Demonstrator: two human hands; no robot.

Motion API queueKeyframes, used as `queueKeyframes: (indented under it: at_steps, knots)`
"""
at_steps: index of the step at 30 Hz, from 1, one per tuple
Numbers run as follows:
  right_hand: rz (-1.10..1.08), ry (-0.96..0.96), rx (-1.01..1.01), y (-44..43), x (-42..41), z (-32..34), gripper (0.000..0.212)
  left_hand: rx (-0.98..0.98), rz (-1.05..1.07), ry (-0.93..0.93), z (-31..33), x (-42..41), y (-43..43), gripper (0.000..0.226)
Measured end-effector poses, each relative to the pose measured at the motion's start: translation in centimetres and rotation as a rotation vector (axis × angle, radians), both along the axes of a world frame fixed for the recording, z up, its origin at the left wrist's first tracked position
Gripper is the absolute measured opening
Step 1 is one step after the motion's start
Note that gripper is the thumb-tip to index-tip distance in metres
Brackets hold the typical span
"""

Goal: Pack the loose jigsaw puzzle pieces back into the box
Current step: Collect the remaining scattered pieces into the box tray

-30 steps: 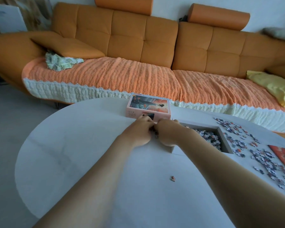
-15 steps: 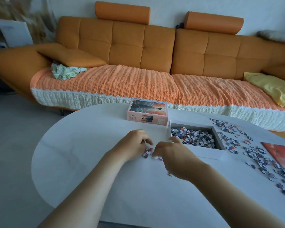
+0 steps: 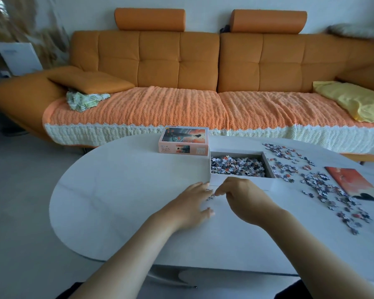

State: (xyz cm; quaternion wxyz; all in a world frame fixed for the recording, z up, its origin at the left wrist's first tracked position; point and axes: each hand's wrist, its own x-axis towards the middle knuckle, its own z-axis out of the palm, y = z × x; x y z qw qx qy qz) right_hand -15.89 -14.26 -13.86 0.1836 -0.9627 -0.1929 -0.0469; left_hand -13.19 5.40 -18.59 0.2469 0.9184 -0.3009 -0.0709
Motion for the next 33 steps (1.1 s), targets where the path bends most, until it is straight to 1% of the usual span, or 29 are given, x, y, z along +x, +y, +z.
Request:
queueKeyframes:
  at_steps: [1, 4, 6, 8, 9, 11, 13, 14, 16, 18, 20, 23, 25, 27, 28, 30, 32, 33]
  knots:
    - [-0.024, 0.030, -0.007, -0.5, -0.2, 0.0, 0.046, -0.023, 0.009, -0.020, 0.0, -0.6, -0.4, 0.057]
    - [-0.079, 0.097, -0.001, -1.4, -0.8, 0.1, 0.044, -0.180, 0.056, -0.079, 0.5, -2.1, -1.0, 0.044]
    - [-0.085, 0.120, -0.005, -1.6, -1.2, 0.1, 0.040, -0.212, 0.069, -0.092, 1.3, -2.8, -1.1, 0.042]
    - [-0.095, 0.097, 0.007, -1.6, -1.6, 0.3, 0.035, -0.206, 0.134, -0.089, 2.0, -3.1, -0.6, 0.045]
    - [-0.119, 0.052, 0.010, -1.5, -1.7, 0.5, 0.034, -0.165, 0.171, -0.110, 2.3, -3.2, -0.2, 0.047]
    - [-0.182, -0.075, -0.023, -1.6, -1.6, 0.9, 0.035, 0.006, 0.219, -0.162, 2.5, -3.2, 1.0, 0.057]
    - [-0.229, -0.119, -0.067, -1.8, -1.2, 1.1, 0.042, 0.140, 0.240, -0.079, 2.5, -3.5, 1.6, 0.066]
    - [-0.244, -0.099, -0.072, -2.0, -1.0, 0.9, 0.043, 0.143, 0.238, -0.019, 2.3, -3.6, 1.5, 0.066]
    - [-0.229, -0.028, -0.038, -2.1, -0.6, 0.4, 0.043, 0.075, 0.228, 0.024, 1.9, -3.6, 0.7, 0.060]
    - [-0.191, 0.002, 0.013, -2.1, -0.2, -0.1, 0.045, 0.022, 0.224, 0.004, 1.8, -3.4, -0.4, 0.053]
    - [-0.157, -0.016, 0.047, -1.9, 0.1, -0.4, 0.051, 0.007, 0.224, -0.012, 1.8, -3.0, -1.5, 0.049]
    - [-0.119, -0.031, 0.046, -1.7, 0.4, -0.5, 0.055, -0.003, 0.190, 0.027, 2.0, -2.7, -3.3, 0.046]
    - [-0.103, -0.062, 0.059, -1.8, 0.5, -0.4, 0.054, -0.033, 0.137, 0.072, 2.5, -2.7, -4.3, 0.039]
    - [-0.090, -0.096, 0.083, -1.9, 0.6, -0.1, 0.050, -0.095, 0.106, 0.088, 3.3, -2.5, -4.7, 0.028]
    - [-0.080, -0.096, 0.089, -2.1, 0.5, 0.1, 0.046, -0.125, 0.124, 0.076, 3.8, -2.3, -4.6, 0.028]
    - [-0.061, -0.027, 0.068, -2.5, 0.2, 0.6, 0.039, -0.137, 0.184, 0.031, 4.6, -1.7, -3.5, 0.041]
    - [-0.053, 0.095, -0.007, -2.8, -0.4, 1.1, 0.038, -0.062, 0.209, 0.013, 4.9, -1.2, -1.7, 0.047]
    - [-0.050, 0.143, -0.047, -2.9, -0.6, 1.2, 0.041, 0.004, 0.215, 0.030, 4.9, -1.1, -0.8, 0.047]
